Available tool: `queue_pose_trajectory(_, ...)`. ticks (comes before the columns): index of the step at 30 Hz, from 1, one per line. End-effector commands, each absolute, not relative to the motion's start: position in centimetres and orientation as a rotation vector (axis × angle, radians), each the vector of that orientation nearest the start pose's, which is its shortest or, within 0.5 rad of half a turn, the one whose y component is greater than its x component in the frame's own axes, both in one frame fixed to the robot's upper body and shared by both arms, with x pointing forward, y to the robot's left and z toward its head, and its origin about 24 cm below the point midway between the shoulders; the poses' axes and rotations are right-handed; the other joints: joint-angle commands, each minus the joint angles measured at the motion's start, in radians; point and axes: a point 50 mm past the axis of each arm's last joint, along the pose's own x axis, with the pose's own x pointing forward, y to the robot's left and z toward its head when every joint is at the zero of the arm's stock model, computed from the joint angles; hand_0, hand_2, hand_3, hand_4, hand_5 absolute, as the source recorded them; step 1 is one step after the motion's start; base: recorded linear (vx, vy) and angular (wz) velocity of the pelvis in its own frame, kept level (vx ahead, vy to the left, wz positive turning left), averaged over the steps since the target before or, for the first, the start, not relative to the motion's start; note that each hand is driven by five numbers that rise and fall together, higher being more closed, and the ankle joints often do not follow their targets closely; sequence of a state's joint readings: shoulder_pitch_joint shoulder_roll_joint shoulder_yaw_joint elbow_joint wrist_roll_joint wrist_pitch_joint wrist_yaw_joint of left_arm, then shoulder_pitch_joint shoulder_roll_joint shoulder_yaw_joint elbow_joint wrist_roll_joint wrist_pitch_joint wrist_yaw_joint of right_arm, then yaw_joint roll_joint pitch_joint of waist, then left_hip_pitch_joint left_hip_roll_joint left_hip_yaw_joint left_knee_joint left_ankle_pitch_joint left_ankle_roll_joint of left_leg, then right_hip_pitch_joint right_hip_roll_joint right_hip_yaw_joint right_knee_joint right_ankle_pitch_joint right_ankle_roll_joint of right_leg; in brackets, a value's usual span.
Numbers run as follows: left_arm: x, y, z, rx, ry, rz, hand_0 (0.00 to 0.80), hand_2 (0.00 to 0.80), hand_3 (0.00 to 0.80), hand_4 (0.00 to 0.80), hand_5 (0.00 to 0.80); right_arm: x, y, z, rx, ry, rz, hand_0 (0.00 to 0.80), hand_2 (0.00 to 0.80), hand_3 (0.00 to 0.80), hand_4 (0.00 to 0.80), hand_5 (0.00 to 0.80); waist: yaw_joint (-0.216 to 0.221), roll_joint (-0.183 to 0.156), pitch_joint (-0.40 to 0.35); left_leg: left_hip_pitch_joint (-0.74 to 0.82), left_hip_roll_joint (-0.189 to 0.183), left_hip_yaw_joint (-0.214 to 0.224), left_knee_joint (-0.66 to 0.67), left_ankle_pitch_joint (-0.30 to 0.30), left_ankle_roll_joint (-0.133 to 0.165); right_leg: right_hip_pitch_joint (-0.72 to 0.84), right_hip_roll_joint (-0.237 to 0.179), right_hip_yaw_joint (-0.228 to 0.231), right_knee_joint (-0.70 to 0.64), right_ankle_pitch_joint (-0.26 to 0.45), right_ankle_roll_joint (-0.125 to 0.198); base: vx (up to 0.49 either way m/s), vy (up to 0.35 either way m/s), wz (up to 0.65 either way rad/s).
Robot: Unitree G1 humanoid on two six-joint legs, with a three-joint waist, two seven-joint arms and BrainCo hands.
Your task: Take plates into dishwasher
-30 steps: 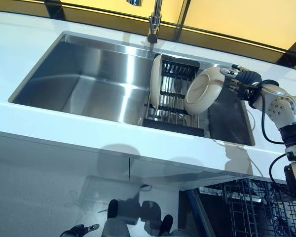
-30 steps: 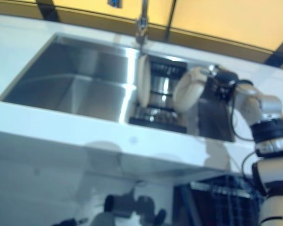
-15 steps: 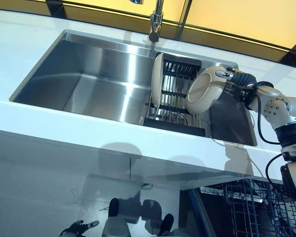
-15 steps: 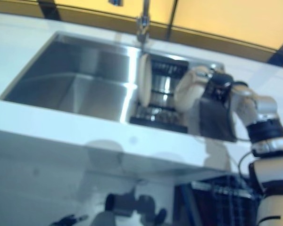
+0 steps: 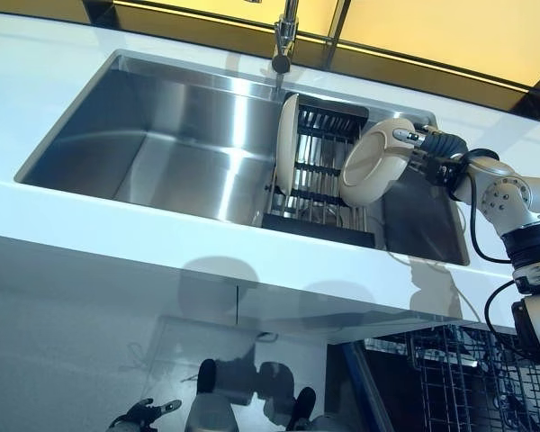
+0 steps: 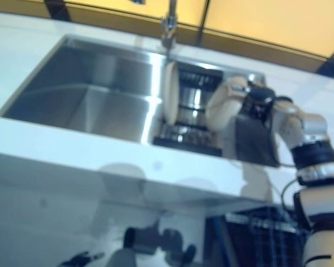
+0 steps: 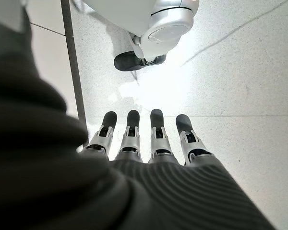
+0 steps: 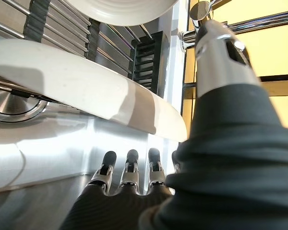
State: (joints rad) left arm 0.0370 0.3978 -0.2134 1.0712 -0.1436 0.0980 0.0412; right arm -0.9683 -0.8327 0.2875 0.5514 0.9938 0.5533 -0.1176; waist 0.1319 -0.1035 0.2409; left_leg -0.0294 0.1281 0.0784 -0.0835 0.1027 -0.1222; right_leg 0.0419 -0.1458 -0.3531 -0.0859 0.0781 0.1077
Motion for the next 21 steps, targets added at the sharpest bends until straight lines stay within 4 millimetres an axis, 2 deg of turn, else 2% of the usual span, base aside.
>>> queue_pose_trajectory(1, 10.24, 29.09, -13.61, 0.400, 1.189, 0.164, 0.000, 0.000, 0.000, 0.000, 0.000, 37.98, -25.00, 26.19, 0.011, 0.090, -0.016, 0.000, 0.000, 0.000, 0.000, 0.000, 0.023, -0.019, -0.006, 0.023, -0.011, 0.022, -0.004, -0.055, 0.026, -0.005, -0.055, -0.009, 0.002, 0.019, 0.071, 0.000, 0.000, 0.00)
queue_pose_trajectory(21, 10.62, 28.86, -13.53, 0.374, 1.169, 0.160, 0.000, 0.000, 0.000, 0.000, 0.000, 38.28, -24.52, 25.23, -0.008, 0.133, 0.012, 0.000, 0.000, 0.000, 0.000, 0.000, 0.033, -0.018, 0.007, 0.016, -0.015, 0.014, -0.004, -0.053, 0.027, -0.005, -0.056, -0.014, 0.002, 0.019, 0.069, 0.000, 0.000, 0.00)
